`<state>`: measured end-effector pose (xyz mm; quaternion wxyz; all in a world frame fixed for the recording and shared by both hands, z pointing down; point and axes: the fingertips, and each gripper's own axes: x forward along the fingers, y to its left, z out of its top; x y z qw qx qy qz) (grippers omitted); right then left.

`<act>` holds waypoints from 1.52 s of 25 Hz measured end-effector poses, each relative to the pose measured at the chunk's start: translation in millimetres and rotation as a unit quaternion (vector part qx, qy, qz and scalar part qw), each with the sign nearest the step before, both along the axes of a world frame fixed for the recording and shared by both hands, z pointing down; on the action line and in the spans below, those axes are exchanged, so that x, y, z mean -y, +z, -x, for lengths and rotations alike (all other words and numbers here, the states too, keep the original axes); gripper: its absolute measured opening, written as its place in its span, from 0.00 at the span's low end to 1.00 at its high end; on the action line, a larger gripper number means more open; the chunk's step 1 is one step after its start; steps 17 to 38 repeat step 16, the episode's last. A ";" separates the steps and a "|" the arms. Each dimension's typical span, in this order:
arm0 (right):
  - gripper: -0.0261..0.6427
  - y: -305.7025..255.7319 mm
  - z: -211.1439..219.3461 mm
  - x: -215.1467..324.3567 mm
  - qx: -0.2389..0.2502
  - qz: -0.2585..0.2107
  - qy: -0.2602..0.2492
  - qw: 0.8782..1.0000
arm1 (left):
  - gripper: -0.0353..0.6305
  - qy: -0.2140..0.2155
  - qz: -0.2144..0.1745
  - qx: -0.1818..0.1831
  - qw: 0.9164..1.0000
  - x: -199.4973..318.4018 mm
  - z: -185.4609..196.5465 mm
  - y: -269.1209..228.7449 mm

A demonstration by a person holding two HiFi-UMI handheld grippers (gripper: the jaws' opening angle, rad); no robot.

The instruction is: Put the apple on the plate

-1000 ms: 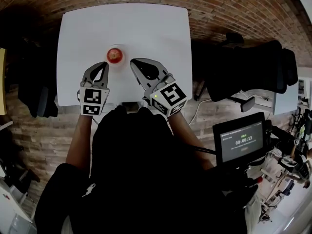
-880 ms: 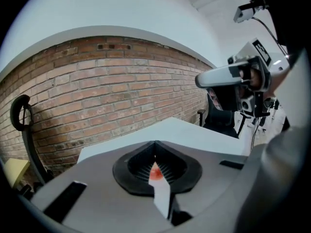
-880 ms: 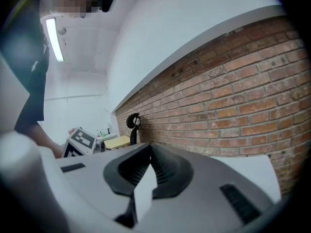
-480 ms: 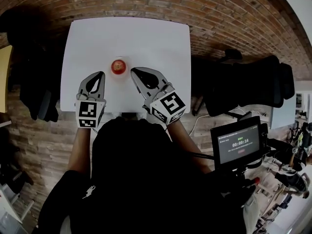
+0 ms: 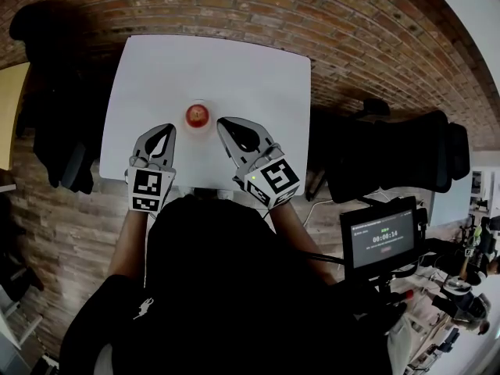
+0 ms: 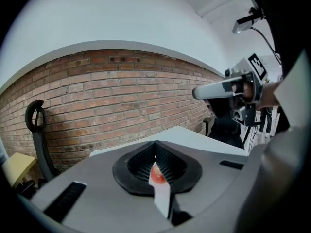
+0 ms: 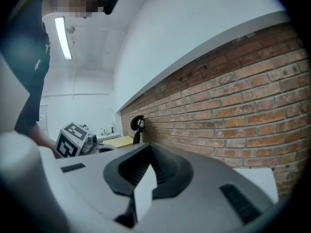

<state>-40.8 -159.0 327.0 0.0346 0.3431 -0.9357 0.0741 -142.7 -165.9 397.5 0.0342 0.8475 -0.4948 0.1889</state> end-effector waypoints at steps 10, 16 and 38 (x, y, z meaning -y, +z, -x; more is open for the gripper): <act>0.04 7.0 -0.6 4.0 -0.005 0.008 0.003 1.000 | 0.06 0.010 0.018 -0.004 1.000 5.7 -1.9 9.4; 0.04 14.4 -11.8 30.5 -0.007 0.015 0.010 1.000 | 0.06 0.026 0.025 -0.011 0.999 29.7 -13.8 16.8; 0.04 14.4 -11.8 30.5 -0.007 0.015 0.010 1.000 | 0.06 0.026 0.025 -0.011 0.999 29.7 -13.8 16.8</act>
